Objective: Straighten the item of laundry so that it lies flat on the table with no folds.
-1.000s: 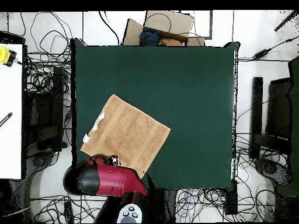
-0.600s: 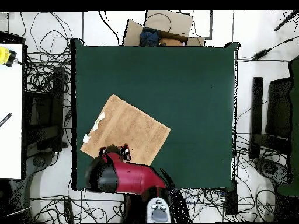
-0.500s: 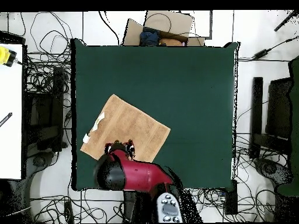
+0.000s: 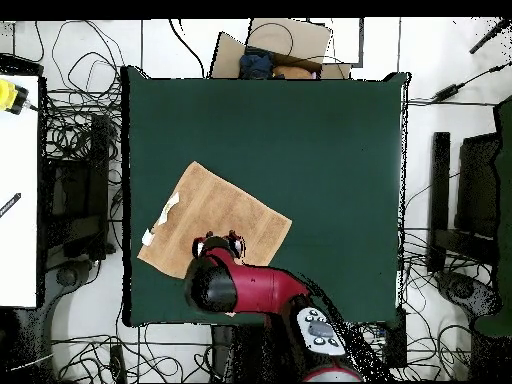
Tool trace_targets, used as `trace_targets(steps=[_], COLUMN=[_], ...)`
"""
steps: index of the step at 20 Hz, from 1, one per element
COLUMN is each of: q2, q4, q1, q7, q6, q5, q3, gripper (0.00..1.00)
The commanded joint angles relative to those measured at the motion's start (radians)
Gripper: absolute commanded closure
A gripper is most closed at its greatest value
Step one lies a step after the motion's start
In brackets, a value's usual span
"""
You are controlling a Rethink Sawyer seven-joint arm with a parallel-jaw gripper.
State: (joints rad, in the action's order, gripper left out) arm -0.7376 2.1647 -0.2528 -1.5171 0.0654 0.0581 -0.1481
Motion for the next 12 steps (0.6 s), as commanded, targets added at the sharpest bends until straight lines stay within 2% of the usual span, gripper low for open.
trace_targets(steps=[1,8,12], q2=[0.030,0.048,0.090], q4=[-0.081,-0.086,-0.103], q1=[0.033,0.011,-0.019], q7=[-0.086,-0.090,-0.087], q6=[-0.088,-0.080,-0.048], q5=[0.043,0.053,0.077], q3=[-0.087,-0.116,-0.139], gripper=[0.00,0.00,0.00])
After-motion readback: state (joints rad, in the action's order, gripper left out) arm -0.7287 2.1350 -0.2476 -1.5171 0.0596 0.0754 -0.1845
